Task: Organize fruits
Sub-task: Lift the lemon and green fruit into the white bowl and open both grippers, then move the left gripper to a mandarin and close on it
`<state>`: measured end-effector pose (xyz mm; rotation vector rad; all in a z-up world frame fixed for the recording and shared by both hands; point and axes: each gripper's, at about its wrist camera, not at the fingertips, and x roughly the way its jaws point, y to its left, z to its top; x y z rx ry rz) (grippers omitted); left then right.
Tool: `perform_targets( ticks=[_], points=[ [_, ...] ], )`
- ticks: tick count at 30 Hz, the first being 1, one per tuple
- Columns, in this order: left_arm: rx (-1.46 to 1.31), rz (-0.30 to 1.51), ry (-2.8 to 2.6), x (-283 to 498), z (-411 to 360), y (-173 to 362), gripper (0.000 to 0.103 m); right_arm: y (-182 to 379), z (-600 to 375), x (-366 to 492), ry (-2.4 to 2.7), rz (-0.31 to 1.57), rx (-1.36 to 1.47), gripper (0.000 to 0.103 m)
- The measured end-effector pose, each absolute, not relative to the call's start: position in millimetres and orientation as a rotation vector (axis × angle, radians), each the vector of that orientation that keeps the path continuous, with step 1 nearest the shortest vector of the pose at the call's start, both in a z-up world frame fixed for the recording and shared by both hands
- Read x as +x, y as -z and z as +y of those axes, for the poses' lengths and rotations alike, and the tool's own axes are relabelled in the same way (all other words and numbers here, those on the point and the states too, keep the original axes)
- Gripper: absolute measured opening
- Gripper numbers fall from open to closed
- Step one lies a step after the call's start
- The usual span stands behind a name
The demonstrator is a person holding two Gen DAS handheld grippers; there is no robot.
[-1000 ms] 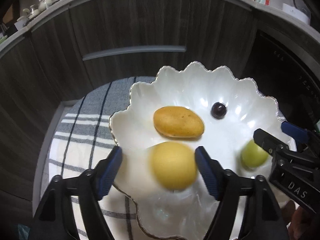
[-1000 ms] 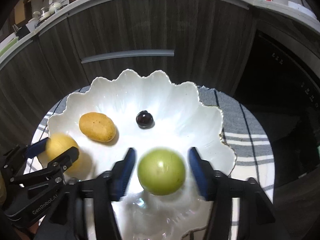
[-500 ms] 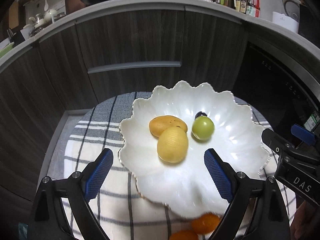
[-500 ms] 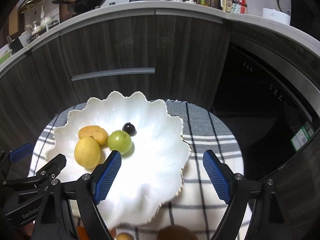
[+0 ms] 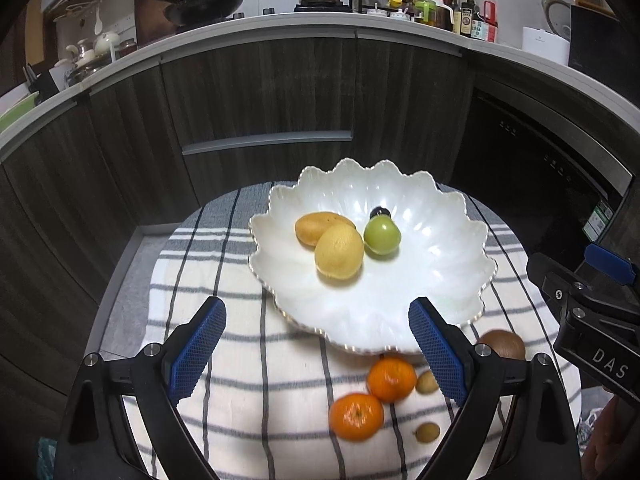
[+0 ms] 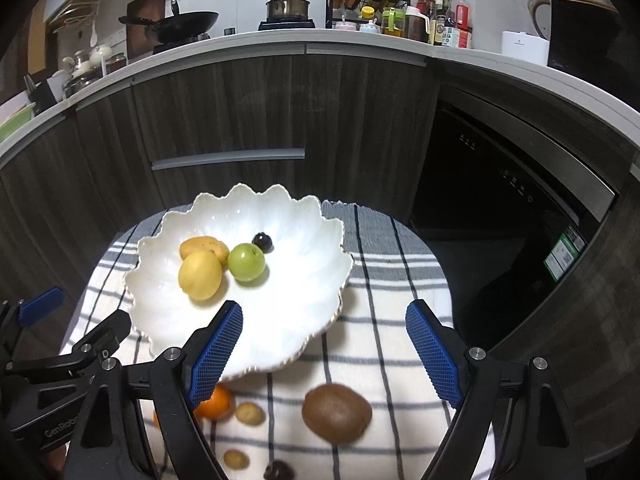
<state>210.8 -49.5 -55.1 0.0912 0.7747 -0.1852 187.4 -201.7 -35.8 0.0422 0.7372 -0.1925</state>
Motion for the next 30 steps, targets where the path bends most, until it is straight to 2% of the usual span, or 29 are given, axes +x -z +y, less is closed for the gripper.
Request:
perform_targets(
  ticks=[11, 30],
  points=[
    [0.099, 0.788, 0.190, 179, -47, 78, 0.093, 52, -199, 155, 0.194, 0.764, 0.051, 0.084],
    [0.153, 0.880, 0.227, 169, -57, 133, 0.093, 98, -201, 137, 0.207, 0.821, 0.051, 0.084]
  ],
)
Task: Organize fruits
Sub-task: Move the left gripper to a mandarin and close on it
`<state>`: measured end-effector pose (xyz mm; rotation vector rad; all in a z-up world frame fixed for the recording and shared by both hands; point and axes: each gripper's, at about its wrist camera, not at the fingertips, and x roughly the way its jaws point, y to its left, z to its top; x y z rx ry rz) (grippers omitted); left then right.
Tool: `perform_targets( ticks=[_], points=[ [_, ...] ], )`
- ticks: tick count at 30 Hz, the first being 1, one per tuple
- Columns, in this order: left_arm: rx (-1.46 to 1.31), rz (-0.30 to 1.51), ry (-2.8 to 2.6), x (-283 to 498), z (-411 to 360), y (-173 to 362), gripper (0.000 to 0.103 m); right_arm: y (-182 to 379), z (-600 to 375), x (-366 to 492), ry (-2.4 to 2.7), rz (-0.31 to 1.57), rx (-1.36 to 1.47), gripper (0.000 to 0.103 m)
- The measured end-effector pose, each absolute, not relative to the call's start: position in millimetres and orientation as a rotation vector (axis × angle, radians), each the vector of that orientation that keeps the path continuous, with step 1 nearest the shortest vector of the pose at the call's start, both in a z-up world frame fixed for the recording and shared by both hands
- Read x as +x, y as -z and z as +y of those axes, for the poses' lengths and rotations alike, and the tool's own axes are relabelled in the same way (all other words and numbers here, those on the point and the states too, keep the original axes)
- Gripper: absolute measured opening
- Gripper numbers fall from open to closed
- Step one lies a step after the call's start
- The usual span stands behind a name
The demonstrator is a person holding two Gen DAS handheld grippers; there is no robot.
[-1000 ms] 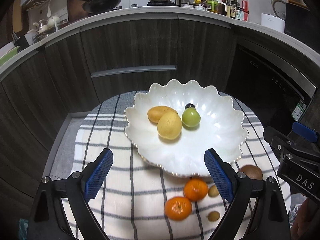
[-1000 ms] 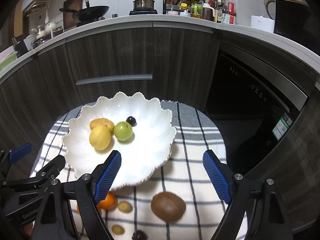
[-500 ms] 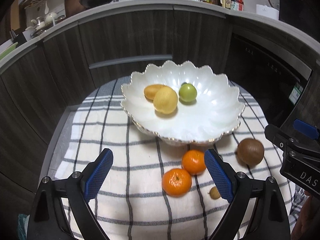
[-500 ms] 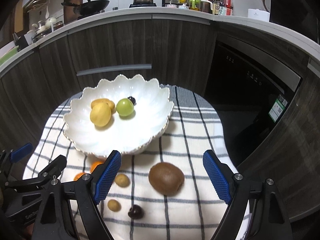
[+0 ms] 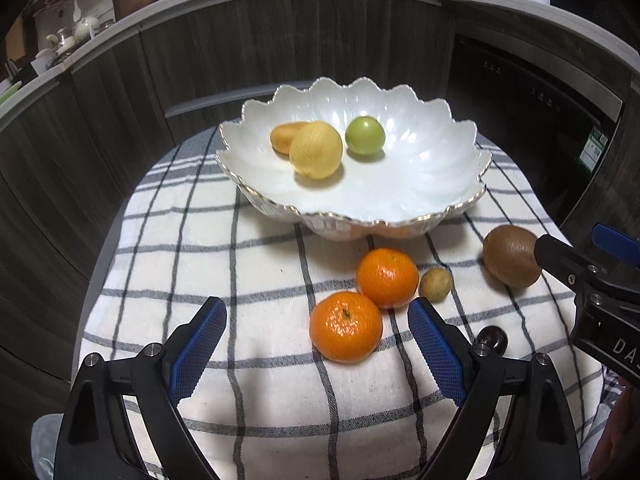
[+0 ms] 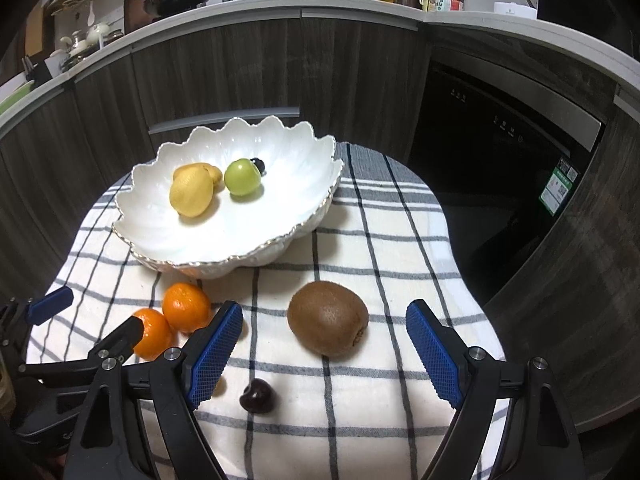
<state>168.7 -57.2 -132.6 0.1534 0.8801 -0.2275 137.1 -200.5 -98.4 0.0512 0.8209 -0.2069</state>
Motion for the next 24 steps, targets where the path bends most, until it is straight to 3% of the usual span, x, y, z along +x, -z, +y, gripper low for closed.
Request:
perform_targets(
  ticks=[6, 13, 19, 24],
  points=[
    [0.171, 0.912, 0.232, 172, -63, 149, 0.092, 111, -202, 137, 0.213, 0.841, 0.055, 0.084],
    [0.192, 0.939, 0.234, 177, -66, 164, 0.081, 124, -205, 142, 0.213, 0.869, 0.057, 0.084],
    [0.194, 0.962, 0.256, 181, -70, 174, 0.066, 132, -207, 146, 0.217, 0.888, 0.060, 0.085],
    [0.190, 0.960, 0.262, 182, -72, 179, 0.061, 136, -208, 146, 0.226, 0.898, 0.058, 0.084]
  ],
)
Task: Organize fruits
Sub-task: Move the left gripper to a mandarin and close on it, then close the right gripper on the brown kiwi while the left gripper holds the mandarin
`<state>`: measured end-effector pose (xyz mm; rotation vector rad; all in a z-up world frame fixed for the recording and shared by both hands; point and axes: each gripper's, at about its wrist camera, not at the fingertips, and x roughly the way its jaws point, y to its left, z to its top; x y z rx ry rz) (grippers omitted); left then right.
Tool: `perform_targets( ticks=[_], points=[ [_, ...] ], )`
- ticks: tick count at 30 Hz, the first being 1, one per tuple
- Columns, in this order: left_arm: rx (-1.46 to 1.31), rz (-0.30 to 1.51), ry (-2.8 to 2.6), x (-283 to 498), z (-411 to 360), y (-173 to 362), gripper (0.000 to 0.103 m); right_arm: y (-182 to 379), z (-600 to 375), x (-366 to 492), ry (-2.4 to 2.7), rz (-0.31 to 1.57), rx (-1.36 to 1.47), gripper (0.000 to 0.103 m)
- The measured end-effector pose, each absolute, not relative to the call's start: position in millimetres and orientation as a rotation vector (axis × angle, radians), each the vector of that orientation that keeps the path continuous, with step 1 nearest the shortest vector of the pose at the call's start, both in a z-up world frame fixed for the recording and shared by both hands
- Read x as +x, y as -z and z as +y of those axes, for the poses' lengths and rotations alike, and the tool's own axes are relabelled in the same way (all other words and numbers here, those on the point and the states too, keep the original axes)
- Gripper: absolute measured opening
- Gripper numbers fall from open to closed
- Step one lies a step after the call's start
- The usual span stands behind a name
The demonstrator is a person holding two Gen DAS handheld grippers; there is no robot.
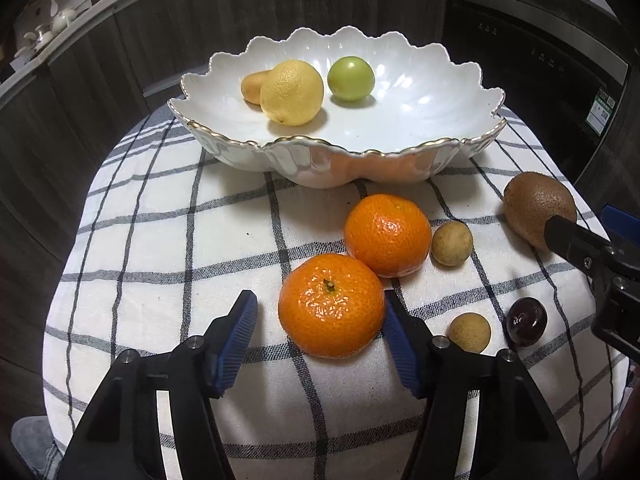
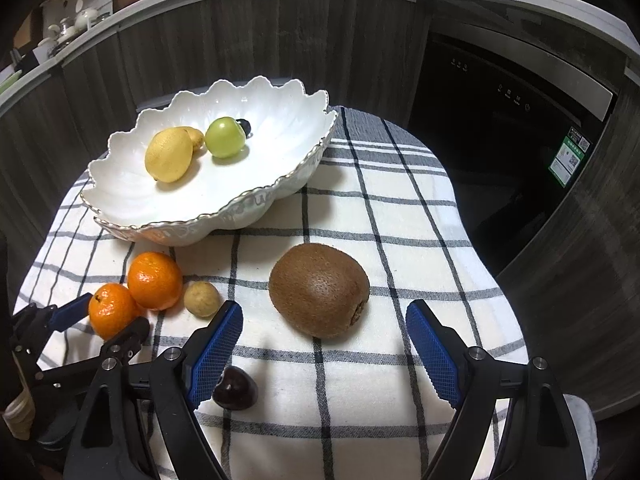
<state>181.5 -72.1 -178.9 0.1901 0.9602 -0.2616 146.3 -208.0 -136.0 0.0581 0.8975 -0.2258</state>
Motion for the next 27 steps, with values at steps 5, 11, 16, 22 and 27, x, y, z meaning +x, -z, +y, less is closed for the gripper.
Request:
perform_targets(
  ticks=[5, 11, 16, 22, 27],
  points=[
    [0.186, 0.961, 0.285, 180, -75, 178, 0.047, 137, -209, 146, 0.228, 0.901, 0.063, 0.085],
    [0.174, 0.959, 0.288, 176, -72, 173, 0.046, 134, -212, 144, 0.241, 0.893, 0.064, 0.085],
    [0.159, 0.942, 0.277, 171, -64, 163, 0.046, 130, -211, 142, 0.238, 0.880, 0.063, 0.084],
    [0.144, 0.922, 0.253, 169, -59, 151, 0.046, 129, -212, 146, 0.237, 0.876, 0.060, 0.085],
    [0.134, 0.906, 0.232, 176, -57, 145, 0.046, 132, -215, 160, 0.237, 0.881, 0.059, 0.085]
  ],
)
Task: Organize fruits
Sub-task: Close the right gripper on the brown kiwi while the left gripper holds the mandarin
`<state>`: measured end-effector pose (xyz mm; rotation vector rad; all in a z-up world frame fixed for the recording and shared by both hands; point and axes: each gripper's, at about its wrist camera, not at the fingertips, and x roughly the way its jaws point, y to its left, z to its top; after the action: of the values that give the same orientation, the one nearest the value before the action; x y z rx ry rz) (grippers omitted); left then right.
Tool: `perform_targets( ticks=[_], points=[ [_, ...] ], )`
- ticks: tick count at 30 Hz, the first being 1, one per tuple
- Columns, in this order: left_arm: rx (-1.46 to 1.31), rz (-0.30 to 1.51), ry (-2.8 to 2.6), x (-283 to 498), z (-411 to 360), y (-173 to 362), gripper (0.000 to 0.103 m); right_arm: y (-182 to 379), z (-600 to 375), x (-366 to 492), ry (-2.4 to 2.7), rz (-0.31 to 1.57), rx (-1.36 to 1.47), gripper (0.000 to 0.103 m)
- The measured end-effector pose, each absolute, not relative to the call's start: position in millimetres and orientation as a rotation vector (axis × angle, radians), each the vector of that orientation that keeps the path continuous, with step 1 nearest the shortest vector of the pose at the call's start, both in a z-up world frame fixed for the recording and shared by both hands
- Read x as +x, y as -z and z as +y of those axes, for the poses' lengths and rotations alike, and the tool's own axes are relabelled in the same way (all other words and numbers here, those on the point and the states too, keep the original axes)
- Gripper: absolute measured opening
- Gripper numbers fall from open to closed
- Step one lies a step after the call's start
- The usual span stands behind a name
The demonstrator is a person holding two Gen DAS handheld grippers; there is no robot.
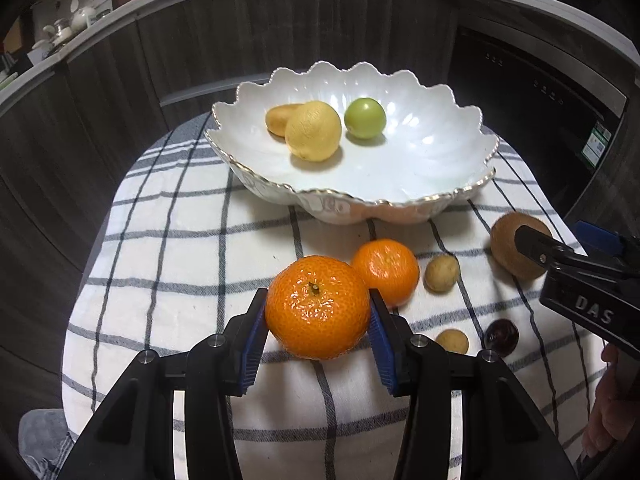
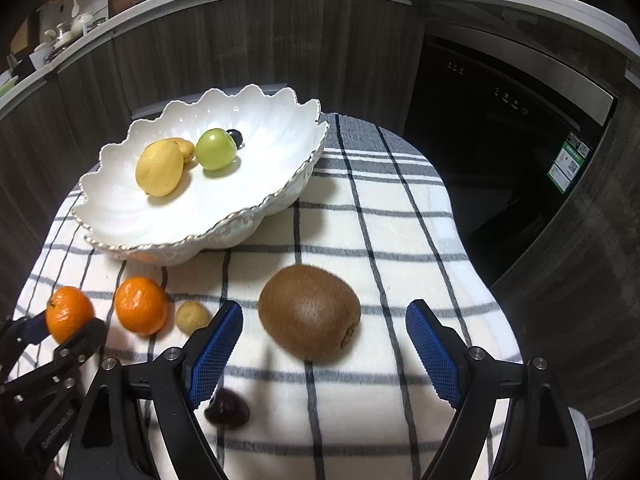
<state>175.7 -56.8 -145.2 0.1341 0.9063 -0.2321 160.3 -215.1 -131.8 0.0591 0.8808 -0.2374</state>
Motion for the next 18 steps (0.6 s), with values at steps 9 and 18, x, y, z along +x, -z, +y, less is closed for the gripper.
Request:
perform_targets(
  ticks=[9, 18],
  points=[
    [0.115, 0.925, 0.207, 189, -53, 151, 0.046, 154, -215, 188, 0.223, 0.922, 0.073, 0.084],
    [0.119, 0.940, 0.200, 193, -56, 158, 0.046, 177, -218, 195, 0.200, 0.973, 0.098, 0.065]
  ],
)
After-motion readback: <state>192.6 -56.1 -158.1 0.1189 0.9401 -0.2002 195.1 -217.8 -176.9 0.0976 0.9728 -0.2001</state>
